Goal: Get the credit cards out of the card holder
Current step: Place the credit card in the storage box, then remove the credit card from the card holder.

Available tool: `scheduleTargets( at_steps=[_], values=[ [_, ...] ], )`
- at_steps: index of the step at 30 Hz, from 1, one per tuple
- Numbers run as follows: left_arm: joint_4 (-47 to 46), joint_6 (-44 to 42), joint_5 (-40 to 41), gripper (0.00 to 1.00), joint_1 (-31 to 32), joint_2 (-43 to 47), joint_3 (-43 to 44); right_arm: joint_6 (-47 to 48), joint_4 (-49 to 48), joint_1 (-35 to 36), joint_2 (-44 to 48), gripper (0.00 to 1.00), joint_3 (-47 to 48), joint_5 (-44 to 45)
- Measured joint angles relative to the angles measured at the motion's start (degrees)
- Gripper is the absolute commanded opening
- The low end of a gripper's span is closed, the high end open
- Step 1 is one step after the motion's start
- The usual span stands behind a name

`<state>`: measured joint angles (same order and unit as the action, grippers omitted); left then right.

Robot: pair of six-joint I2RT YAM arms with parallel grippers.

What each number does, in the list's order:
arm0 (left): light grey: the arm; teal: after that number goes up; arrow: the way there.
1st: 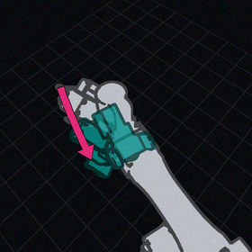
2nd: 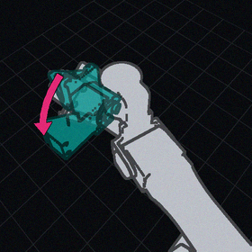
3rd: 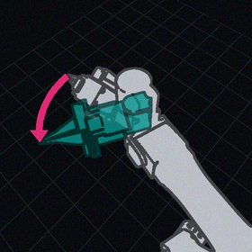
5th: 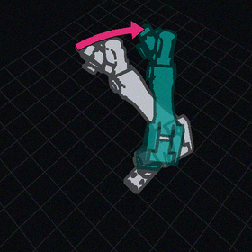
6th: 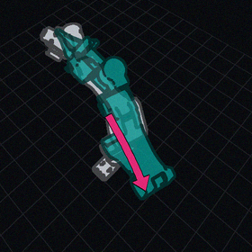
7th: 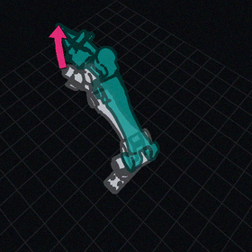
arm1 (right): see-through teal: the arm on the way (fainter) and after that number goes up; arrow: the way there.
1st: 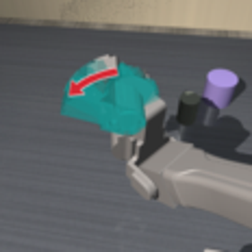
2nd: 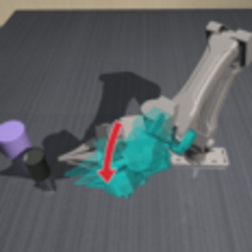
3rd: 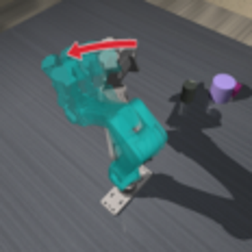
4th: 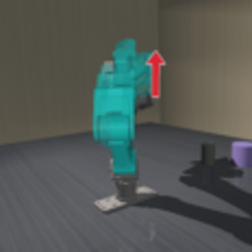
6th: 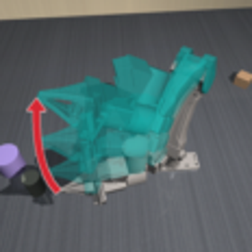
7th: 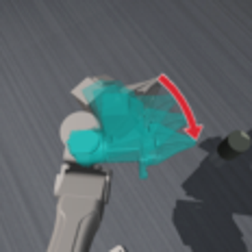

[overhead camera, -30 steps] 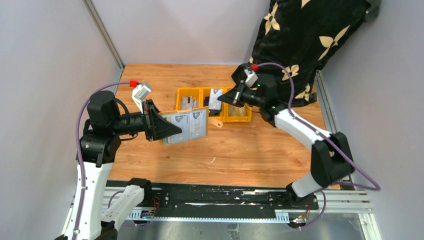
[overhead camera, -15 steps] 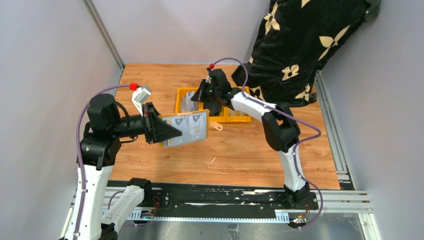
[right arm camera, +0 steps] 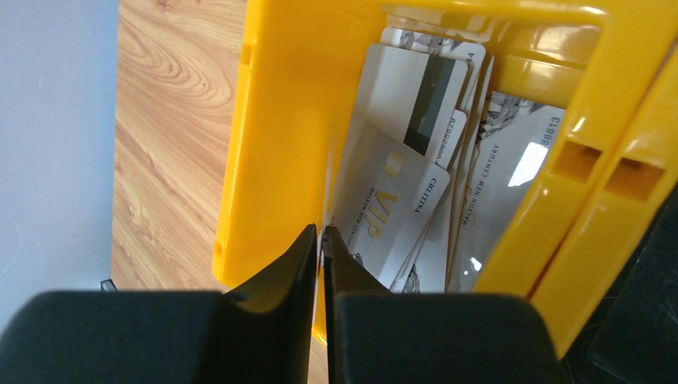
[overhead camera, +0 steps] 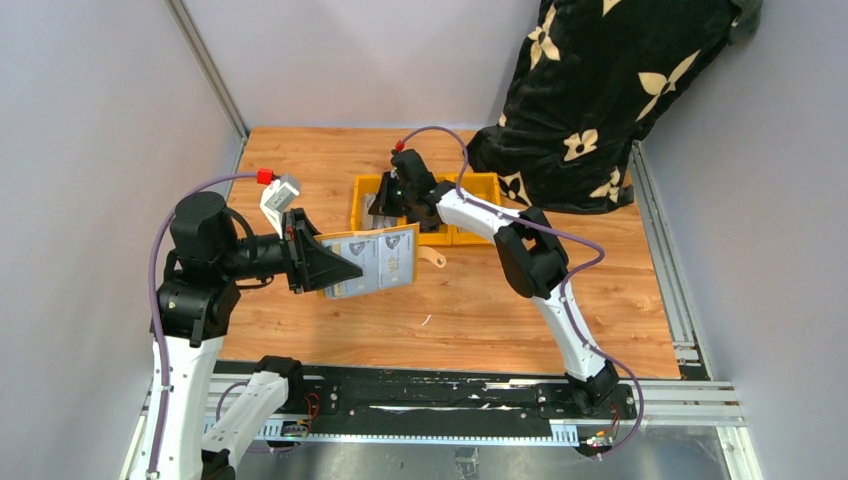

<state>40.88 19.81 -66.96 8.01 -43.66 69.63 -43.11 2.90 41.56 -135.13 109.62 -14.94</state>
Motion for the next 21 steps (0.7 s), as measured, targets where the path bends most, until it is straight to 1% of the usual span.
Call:
scheduleTargets(
  at_steps=[3, 4, 10, 12, 14, 17, 19, 21],
  values=[
    [0.0, -0.11, -0.31, 0.0, 0.0, 0.28, 0.0, 0.87, 0.15, 0.09, 0.0, 0.36, 0.9, 0.46],
    [0.02, -0.13, -0.42, 0.0, 0.0, 0.35, 0.0, 1.07, 0.17, 0.09, 0.0, 0.4, 1.27, 0.68],
    [0.04, -0.15, -0.79, 0.0, 0.0, 0.74, 0.02, 2.78, 0.94, 0.09, 1.18, 0.55, 1.84, 1.49],
    [0.07, -0.15, -0.81, 0.0, 0.0, 0.85, 0.02, 3.58, 1.51, 0.07, 2.93, 0.63, 1.31, 1.51],
    [0.11, -0.15, -0.81, 0.0, 0.0, 0.87, 0.11, 4.44, 1.57, 0.07, 6.14, 0.68, -0.2, 1.51],
    [0.37, -0.15, -0.76, 0.0, 0.0, 0.87, 0.26, 6.1, 1.29, 0.09, 13.9, 0.74, -4.09, 1.25],
    [0.46, -0.15, -0.74, 0.0, 0.0, 0.87, 0.5, 6.95, 0.28, 0.04, 20.41, 0.78, -7.89, 0.98],
    [0.39, -0.13, -0.55, 0.0, 0.0, 0.96, 0.74, 7.15, -3.21, -0.2, 29.14, 0.8, -14.88, 0.11]
  ],
)
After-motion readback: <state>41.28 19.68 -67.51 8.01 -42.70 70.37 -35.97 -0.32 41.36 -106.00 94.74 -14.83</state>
